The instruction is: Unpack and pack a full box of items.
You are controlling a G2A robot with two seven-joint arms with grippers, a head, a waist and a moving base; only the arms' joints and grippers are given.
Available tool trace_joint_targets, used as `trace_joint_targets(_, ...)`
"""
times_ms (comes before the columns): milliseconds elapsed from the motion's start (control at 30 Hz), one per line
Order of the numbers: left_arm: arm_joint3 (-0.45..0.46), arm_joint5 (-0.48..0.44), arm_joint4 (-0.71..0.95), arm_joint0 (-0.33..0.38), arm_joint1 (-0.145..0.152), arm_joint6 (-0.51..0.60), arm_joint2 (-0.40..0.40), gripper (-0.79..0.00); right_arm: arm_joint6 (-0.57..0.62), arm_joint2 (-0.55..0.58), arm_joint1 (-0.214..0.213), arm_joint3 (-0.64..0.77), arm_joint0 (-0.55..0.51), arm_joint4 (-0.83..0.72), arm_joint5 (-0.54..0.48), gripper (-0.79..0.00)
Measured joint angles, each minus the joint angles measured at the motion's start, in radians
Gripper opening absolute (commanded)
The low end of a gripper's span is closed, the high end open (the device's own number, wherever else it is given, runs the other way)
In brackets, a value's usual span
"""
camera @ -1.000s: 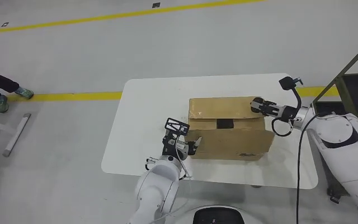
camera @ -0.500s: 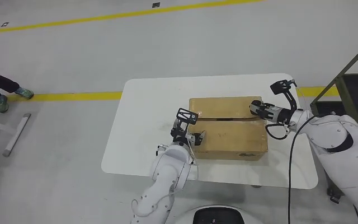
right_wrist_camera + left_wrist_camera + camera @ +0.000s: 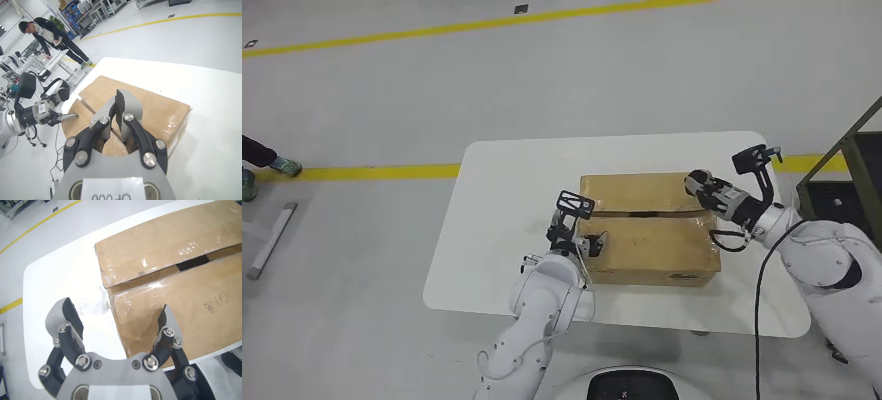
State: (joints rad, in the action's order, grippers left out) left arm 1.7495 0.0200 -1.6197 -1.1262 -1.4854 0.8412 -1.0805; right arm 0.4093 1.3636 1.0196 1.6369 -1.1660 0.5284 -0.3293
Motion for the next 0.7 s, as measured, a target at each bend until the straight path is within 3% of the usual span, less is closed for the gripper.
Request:
trace_joint_targets(367,0.018,-0.025,0.005,-0.033,0.007,-0.03,-0.043,0.0,-0.187,-0.143,0.023,-0.02,-0.054,0.306,0.056,-0.785)
trace_joint_targets(700,0.151,-0.049,0.049,-0.17,0.027,-0.024,-0.158,0.0,-0.183,-0.156,0.034,-0.037,-0.042,0.295,0.049,-0.785)
